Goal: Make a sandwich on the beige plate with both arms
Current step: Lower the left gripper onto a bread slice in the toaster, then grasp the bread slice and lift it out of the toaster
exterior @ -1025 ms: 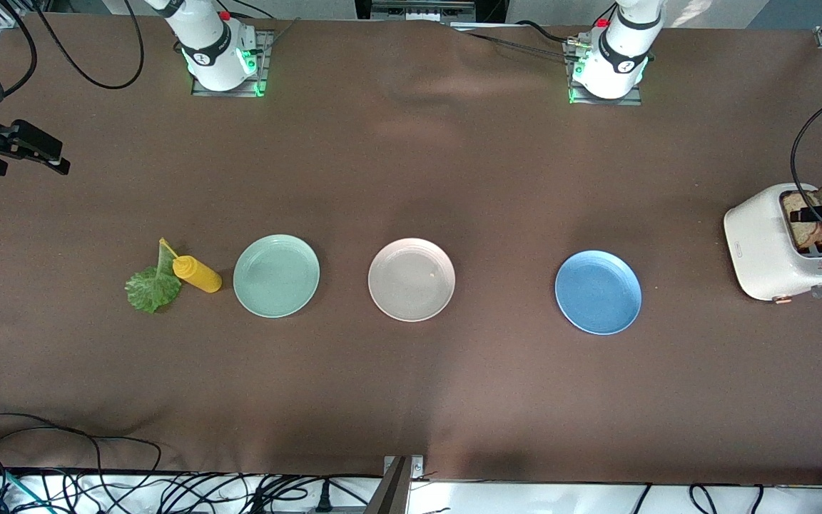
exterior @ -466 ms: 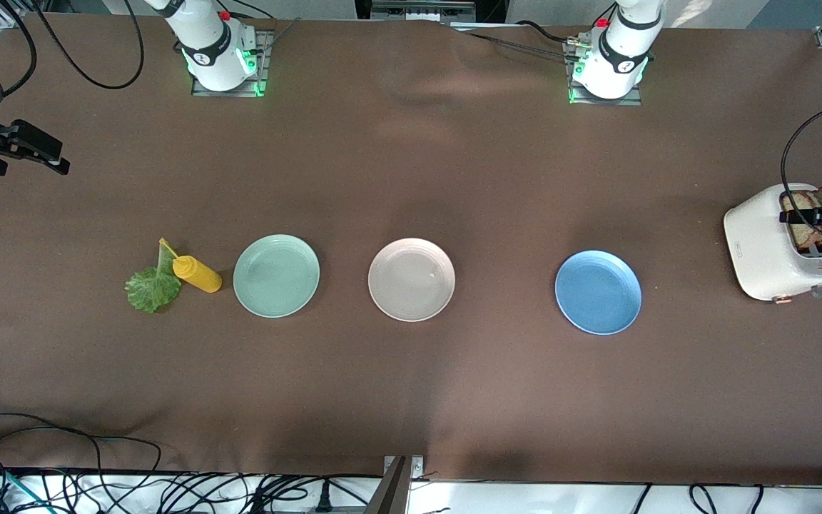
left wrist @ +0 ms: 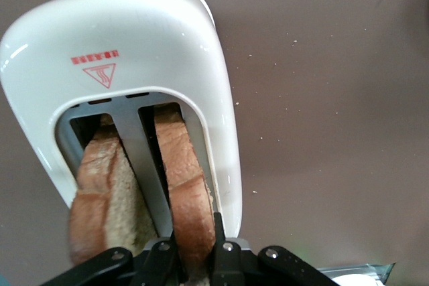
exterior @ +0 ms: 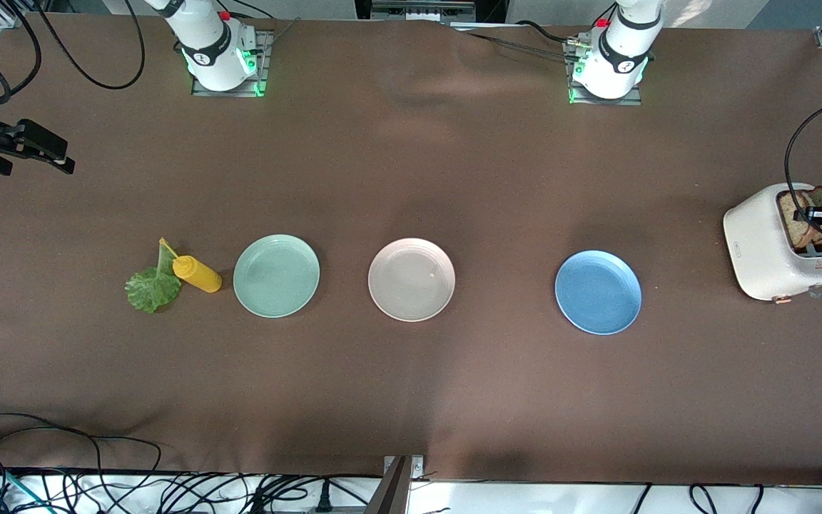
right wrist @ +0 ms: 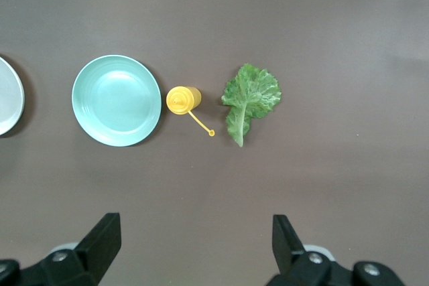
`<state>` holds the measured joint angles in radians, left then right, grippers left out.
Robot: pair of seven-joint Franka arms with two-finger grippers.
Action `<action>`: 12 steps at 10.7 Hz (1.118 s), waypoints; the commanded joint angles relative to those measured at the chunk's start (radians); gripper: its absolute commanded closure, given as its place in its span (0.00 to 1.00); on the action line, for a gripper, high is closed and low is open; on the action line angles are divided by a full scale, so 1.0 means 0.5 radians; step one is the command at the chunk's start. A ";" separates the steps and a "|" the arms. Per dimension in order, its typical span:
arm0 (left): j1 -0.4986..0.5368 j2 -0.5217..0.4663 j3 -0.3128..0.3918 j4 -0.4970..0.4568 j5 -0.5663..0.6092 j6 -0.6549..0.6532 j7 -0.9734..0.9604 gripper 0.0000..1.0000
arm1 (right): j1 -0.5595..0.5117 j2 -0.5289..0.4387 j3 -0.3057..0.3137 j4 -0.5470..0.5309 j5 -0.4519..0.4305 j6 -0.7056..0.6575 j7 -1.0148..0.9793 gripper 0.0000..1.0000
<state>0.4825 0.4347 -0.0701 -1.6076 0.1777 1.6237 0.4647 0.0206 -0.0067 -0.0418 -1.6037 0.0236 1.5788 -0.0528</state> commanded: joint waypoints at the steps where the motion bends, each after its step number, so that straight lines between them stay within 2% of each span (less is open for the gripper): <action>1: -0.020 -0.032 -0.007 0.113 0.040 -0.188 0.159 1.00 | 0.005 0.013 0.001 0.041 -0.026 -0.038 0.011 0.00; 6: -0.044 -0.032 -0.016 0.582 0.007 -0.786 0.347 1.00 | 0.005 0.013 0.004 0.038 -0.026 -0.041 0.011 0.00; 9: -0.115 -0.026 -0.035 0.632 -0.412 -0.839 0.283 1.00 | 0.005 0.010 0.001 0.041 -0.026 -0.041 0.011 0.00; 12: -0.329 -0.008 -0.035 0.598 -0.778 -0.824 -0.161 1.00 | 0.005 0.010 0.001 0.041 -0.026 -0.038 0.011 0.00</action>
<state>0.3704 0.4216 -0.0944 -1.3151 -0.1416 1.2205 0.4685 0.0205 -0.0065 -0.0417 -1.6036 0.0231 1.5782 -0.0528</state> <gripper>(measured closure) 0.899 0.000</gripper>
